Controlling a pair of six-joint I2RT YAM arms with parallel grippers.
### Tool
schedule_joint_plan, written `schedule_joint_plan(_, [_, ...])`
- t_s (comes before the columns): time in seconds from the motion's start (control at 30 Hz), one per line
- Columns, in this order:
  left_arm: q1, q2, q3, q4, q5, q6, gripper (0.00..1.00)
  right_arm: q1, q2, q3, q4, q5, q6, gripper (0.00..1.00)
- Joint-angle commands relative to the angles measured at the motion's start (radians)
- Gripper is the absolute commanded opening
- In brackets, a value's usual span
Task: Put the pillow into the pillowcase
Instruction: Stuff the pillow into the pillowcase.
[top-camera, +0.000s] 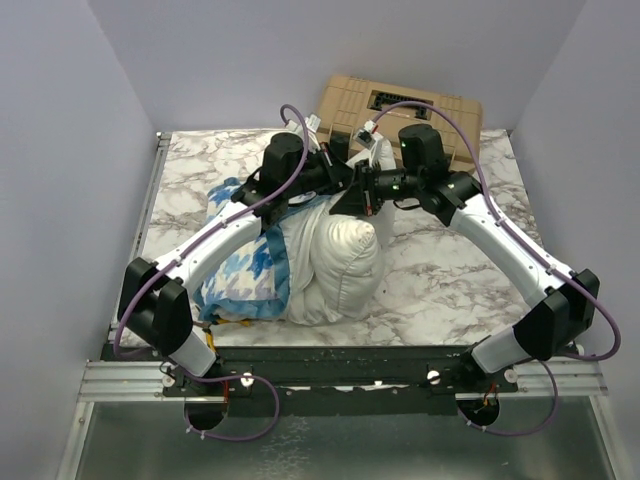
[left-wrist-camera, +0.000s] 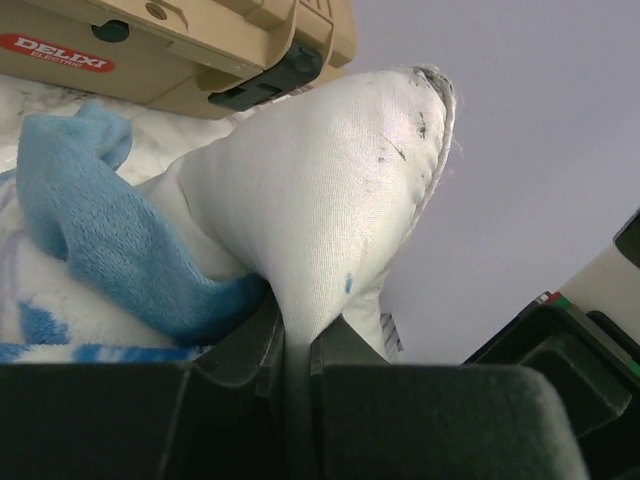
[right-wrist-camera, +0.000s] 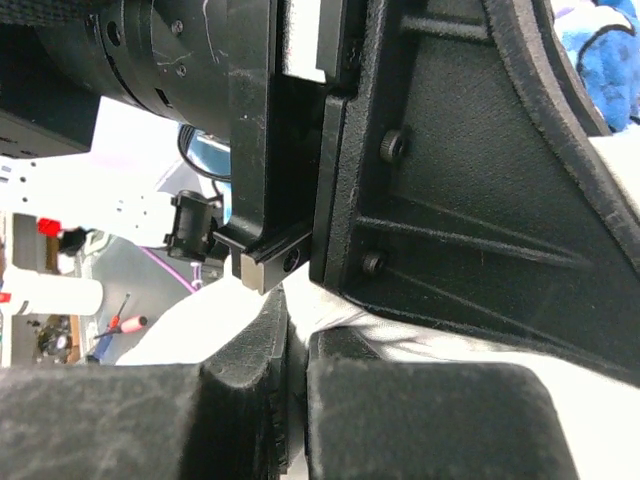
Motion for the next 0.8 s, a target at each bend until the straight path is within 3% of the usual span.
schedule_joint_plan(0.0, [0.0,-0.025,0.016,-0.061,-0.026,0.042,0.0,0.035,-0.077,0.1,0.036,0.14,-0.017,0.09])
schedule_joint_plan(0.07, [0.007,-0.055,0.026,-0.055,-0.098,0.038,0.0,0.036,-0.095,0.126,0.013,0.201,-0.019,0.22])
schedule_joint_plan(0.13, [0.024,-0.08,0.034,-0.042,-0.142,0.039,0.0,0.035,-0.11,0.155,-0.013,0.248,-0.018,0.51])
schedule_joint_plan(0.17, [0.034,-0.092,0.035,-0.035,-0.154,0.034,0.0,0.034,-0.116,0.169,-0.026,0.272,-0.014,0.6])
schedule_joint_plan(0.33, [0.102,-0.163,0.002,-0.013,-0.23,0.009,0.0,0.034,-0.184,0.199,-0.086,0.466,0.021,0.88])
schedule_joint_plan(0.53, [0.166,-0.284,-0.058,0.143,-0.292,-0.033,0.0,-0.014,-0.191,0.289,-0.271,0.712,0.094,0.93])
schedule_joint_plan(0.67, [0.171,-0.299,-0.033,0.299,-0.259,-0.136,0.0,-0.086,-0.212,0.236,-0.302,0.712,0.147,0.93])
schedule_joint_plan(0.77, [0.166,-0.232,0.07,0.356,-0.187,-0.274,0.0,-0.158,-0.248,0.157,-0.309,0.693,0.201,0.93])
